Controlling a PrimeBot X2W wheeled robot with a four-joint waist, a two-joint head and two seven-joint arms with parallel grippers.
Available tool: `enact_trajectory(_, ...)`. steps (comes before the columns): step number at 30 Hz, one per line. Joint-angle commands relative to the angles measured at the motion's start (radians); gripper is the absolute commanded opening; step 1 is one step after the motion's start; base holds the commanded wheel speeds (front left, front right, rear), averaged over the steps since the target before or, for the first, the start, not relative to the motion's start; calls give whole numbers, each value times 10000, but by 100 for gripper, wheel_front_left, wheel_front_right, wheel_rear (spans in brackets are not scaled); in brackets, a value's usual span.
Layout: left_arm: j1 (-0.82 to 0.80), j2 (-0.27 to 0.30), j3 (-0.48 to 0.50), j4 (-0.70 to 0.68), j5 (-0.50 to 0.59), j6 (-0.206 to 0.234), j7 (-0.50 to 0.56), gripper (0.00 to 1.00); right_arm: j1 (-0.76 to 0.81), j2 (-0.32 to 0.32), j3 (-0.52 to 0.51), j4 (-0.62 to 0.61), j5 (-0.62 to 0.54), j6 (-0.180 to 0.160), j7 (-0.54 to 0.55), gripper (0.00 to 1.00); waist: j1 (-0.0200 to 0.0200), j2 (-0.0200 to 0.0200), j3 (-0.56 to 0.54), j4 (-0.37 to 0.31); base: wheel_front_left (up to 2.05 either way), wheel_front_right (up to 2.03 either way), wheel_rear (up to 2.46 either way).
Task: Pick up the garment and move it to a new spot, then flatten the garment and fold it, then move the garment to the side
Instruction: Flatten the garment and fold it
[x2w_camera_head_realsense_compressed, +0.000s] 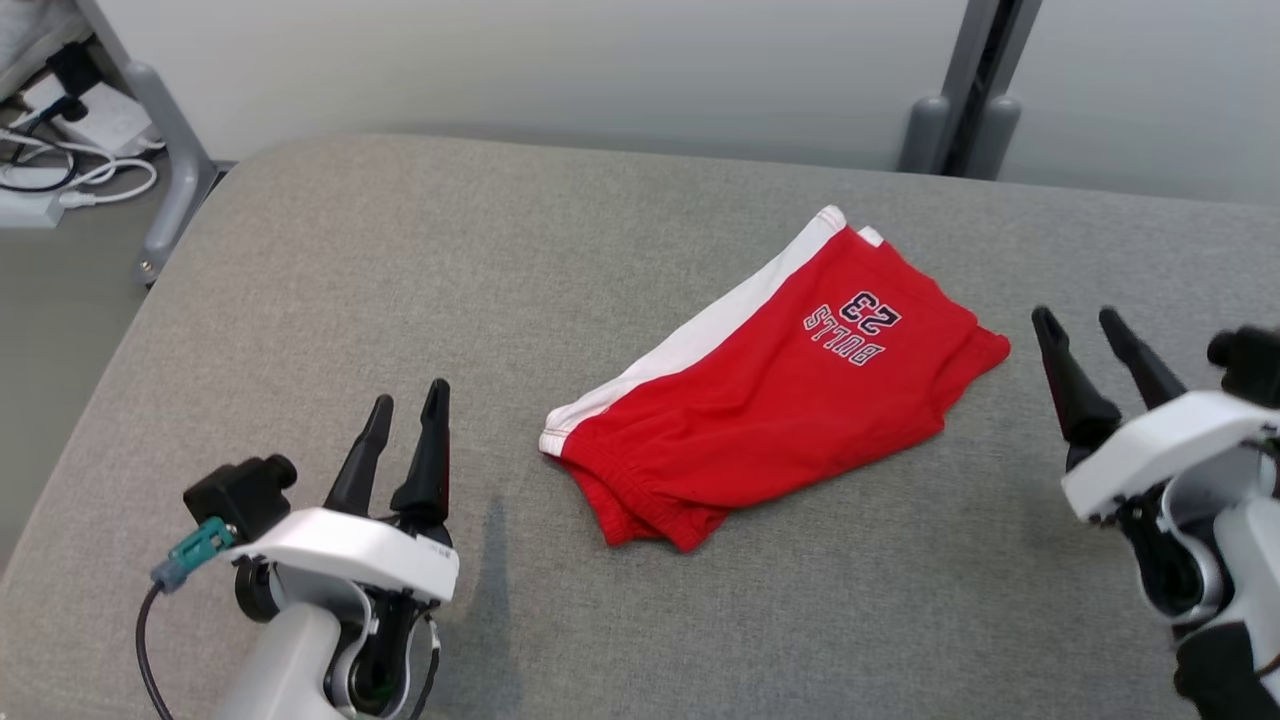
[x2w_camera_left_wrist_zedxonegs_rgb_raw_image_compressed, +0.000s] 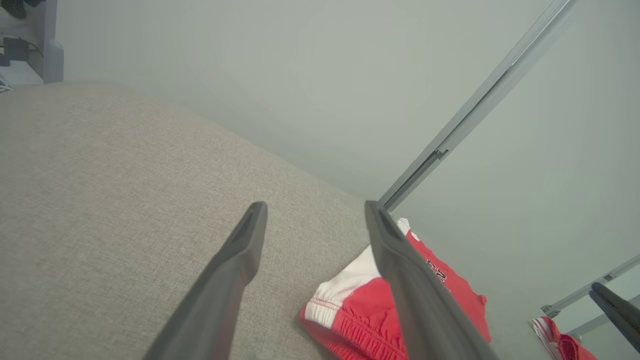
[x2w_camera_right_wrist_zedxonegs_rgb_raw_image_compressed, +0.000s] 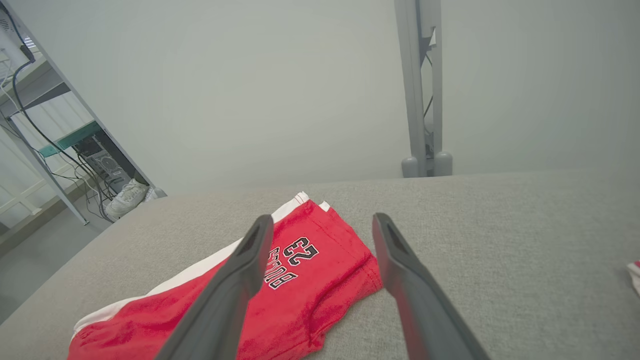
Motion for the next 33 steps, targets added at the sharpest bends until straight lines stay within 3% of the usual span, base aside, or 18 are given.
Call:
enact_trajectory(1,192,-6,181,-107,316,34,-9,100,258,89,-111,-30,104,-5,-115,100,0,0,-189,-155,0,0,0)
enact_trajectory(7,1309,-283,921,-602,2193,29,-10,100,1404,594,-565,-30,12,-5,-338,100,0,0,-486,-332,0,0,0)
enact_trajectory(14,2398,-720,1672,-997,3478,-233,-11,100,2120,1141,-1102,27,-51,-5,-336,100,0,0,-547,-426,0,0,0)
enact_trajectory(25,2204,-942,1900,-976,4070,-502,-12,100,1874,1494,-1765,410,338,-5,255,100,0,0,-297,-57,0,0,0)
enact_trajectory(33,2007,-959,1581,-1020,3802,-569,-12,100,1154,1686,-2528,1327,1431,-5,1515,100,0,0,61,616,0,0,0)
